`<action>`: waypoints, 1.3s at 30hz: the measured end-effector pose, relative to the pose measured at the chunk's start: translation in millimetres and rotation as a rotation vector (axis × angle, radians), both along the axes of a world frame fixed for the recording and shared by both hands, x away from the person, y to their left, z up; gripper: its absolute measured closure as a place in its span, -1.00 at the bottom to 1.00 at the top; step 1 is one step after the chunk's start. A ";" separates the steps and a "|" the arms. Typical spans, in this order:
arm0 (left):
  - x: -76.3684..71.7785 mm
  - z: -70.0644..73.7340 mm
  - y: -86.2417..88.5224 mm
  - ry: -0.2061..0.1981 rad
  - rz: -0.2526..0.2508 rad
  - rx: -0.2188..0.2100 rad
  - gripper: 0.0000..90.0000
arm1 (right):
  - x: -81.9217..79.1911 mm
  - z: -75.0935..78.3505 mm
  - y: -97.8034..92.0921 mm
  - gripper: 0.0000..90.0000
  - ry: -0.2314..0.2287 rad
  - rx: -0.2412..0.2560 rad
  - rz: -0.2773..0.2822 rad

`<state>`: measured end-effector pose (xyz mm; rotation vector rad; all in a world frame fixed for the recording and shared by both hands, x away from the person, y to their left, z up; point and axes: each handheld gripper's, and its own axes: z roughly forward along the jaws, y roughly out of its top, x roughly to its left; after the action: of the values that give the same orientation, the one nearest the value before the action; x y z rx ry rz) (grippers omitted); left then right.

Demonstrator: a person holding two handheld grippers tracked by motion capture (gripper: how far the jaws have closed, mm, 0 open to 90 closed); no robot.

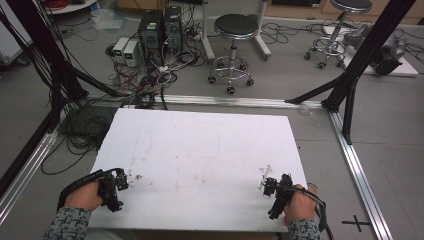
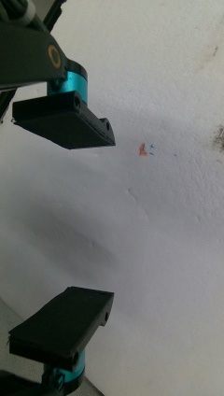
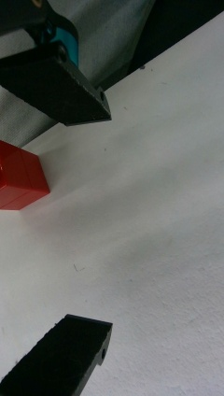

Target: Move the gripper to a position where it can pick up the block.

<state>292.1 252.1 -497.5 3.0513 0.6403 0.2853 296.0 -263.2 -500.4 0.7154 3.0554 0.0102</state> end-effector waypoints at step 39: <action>-0.4 0.6 0.1 -0.006 0.020 -0.013 -0.53 | 4.2 6.6 -5.3 -0.98 -0.014 0.021 0.018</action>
<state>291.7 252.1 -496.9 3.0320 0.6703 0.2901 300.3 -268.5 -493.8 0.6864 3.0530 0.0468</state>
